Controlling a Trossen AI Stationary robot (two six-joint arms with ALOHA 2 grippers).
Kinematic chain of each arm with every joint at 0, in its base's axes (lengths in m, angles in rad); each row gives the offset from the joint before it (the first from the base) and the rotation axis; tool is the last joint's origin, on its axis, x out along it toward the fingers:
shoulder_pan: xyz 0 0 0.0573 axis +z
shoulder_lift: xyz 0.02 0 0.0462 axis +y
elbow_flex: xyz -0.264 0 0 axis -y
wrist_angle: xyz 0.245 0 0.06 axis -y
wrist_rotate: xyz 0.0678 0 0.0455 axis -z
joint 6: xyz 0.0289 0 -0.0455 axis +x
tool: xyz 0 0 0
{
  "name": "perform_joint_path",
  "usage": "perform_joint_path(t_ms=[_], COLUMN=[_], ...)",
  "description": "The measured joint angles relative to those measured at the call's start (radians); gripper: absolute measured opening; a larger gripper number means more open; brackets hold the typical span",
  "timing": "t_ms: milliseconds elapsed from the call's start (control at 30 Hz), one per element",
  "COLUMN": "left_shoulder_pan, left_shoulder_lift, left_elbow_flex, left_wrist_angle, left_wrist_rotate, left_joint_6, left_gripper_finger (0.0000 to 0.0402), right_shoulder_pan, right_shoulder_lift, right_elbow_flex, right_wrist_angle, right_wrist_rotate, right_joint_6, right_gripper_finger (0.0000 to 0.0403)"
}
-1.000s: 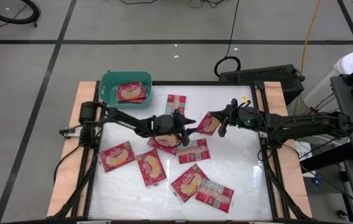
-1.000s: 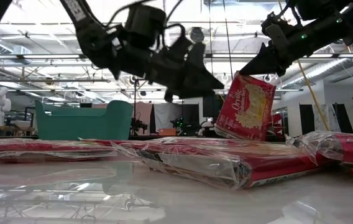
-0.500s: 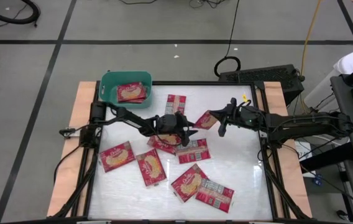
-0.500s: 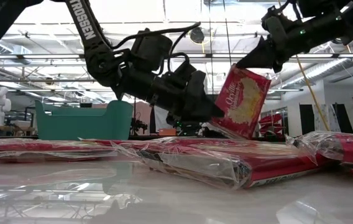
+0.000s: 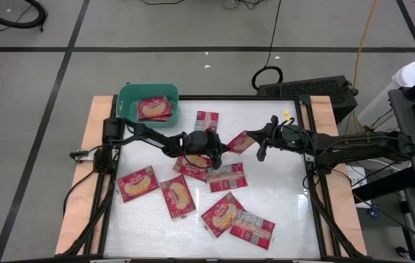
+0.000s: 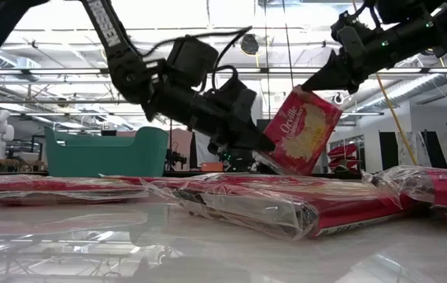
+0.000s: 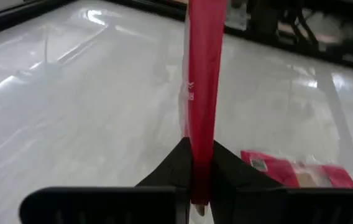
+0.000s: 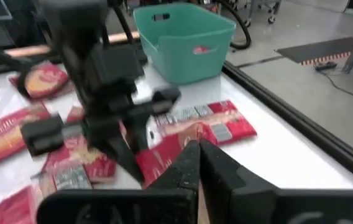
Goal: Sort popcorn bags into baskets
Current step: Stack the red popcorn bag on the red popcorn bags in the green bin
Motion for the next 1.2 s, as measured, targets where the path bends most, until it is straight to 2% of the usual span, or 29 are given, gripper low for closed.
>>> perform_joint_path(t_ms=[200,467,700,833,1033,1200], left_shoulder_pan=[0.002,0.023,0.061,0.098,0.203,0.321], left_shoulder_lift=[-0.205,-0.512,-0.765,-0.895,-0.998,-1.003], left_elbow_flex=[0.0,0.0,0.0,0.003,0.112,0.218], left_wrist_angle=[-0.352,-0.793,-1.09,-1.22,-1.488,-1.638], left_wrist_rotate=[0.0,0.0,-0.037,-0.091,-0.186,-0.301], left_joint_6=[0.098,0.187,0.258,0.293,0.355,0.476], left_gripper_finger=[0.0016,0.0017,0.0017,0.0017,0.0018,0.0018], right_shoulder_pan=[0.0,0.0,0.0,0.02,0.094,0.134], right_shoulder_lift=[0.0,0.0,0.0,0.0,0.001,0.003], right_elbow_flex=[0.0,0.0,-0.041,-0.103,-0.205,-0.217], right_wrist_angle=[-0.023,-0.028,-0.012,0.118,0.396,0.419], right_wrist_rotate=[0.0,-0.001,-0.08,-0.145,-0.155,-0.123], right_joint_6=[-0.007,-0.034,0.013,0.064,0.067,0.085], right_gripper_finger=[0.0027,0.0098,0.0127,0.0127,0.0128,0.0128])
